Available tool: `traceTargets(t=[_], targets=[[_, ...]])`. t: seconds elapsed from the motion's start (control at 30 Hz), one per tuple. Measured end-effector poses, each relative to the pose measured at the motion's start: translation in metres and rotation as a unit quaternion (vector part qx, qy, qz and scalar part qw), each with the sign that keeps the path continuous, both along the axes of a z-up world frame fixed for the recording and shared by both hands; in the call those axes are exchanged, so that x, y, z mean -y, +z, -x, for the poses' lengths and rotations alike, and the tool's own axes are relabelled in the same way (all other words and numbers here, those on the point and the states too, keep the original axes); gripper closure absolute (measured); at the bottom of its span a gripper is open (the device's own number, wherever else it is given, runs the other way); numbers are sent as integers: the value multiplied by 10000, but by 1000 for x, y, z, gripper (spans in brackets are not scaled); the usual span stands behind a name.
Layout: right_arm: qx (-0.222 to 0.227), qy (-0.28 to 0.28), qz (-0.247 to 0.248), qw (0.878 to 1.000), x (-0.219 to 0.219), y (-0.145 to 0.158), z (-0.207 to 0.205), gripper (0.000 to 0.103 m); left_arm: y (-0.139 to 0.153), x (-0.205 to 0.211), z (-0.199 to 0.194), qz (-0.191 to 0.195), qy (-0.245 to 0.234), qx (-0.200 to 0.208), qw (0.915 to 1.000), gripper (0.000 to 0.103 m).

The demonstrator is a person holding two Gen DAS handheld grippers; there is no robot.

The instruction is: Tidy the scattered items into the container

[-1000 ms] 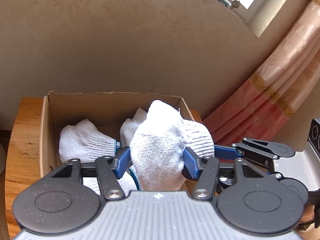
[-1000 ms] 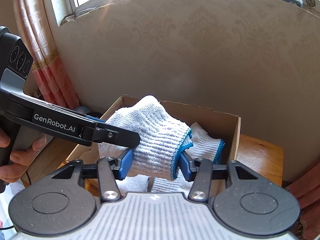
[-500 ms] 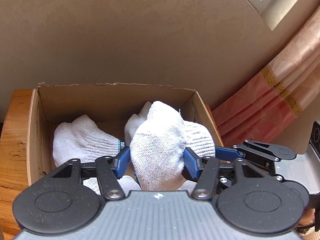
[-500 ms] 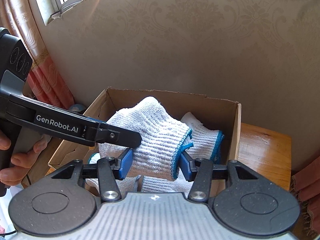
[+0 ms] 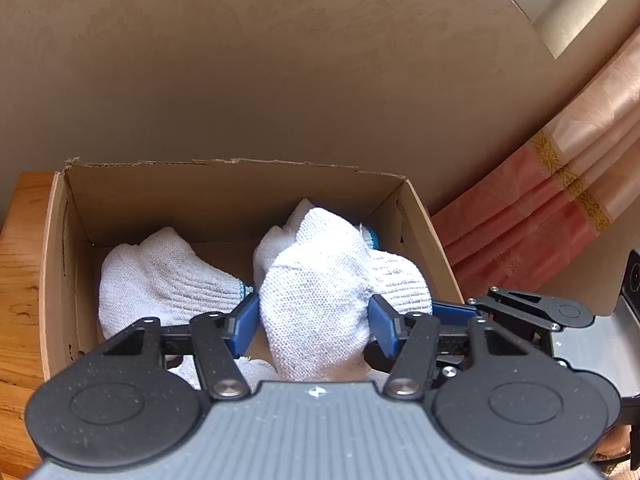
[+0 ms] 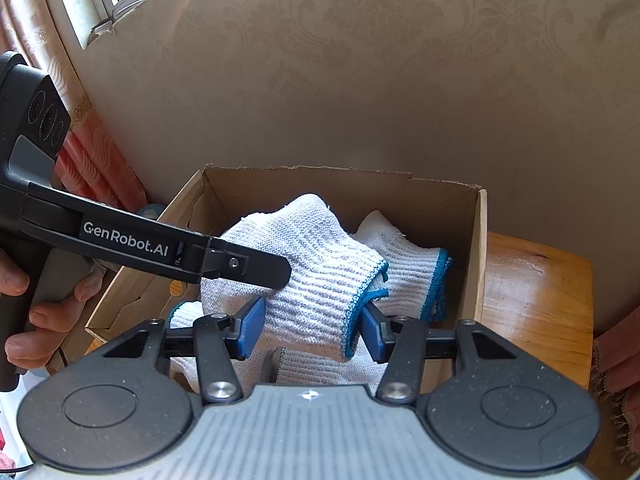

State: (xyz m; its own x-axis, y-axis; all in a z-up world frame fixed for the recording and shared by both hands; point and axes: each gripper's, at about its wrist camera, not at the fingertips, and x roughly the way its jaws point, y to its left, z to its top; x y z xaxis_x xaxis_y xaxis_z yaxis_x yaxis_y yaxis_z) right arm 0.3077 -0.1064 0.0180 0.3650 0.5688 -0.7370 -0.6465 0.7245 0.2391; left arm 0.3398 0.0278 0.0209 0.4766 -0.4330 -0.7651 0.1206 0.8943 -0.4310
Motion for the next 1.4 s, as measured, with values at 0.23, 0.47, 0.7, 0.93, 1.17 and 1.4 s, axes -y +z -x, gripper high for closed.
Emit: traceTargets(t=[0.23, 0.47, 0.7, 0.93, 1.17, 1.4], targets=[[-61, 6, 19, 10000, 0, -2, -3, 45, -4, 1, -1, -4, 5, -55, 10000, 45], [-76, 29, 30, 10000, -1, -3, -3, 41, -6, 2, -2, -19, 2, -47, 10000, 45], [-161, 16, -21, 9999, -1, -3, -3, 33, -8, 2, -2, -113, 37, -37, 9999, 40], [-100, -9, -11, 9999, 0, 0, 0, 20, -4, -4, -2, -230, 178, 77, 9995, 34], [-105, -63, 56, 9999, 0, 4, 4, 17, 7, 2, 9, -567, 111, 309, 9979, 30], [-67, -106, 178, 9998, 0, 13, 19, 12, 26, 8, 33, -1073, 47, 757, 9913, 18]])
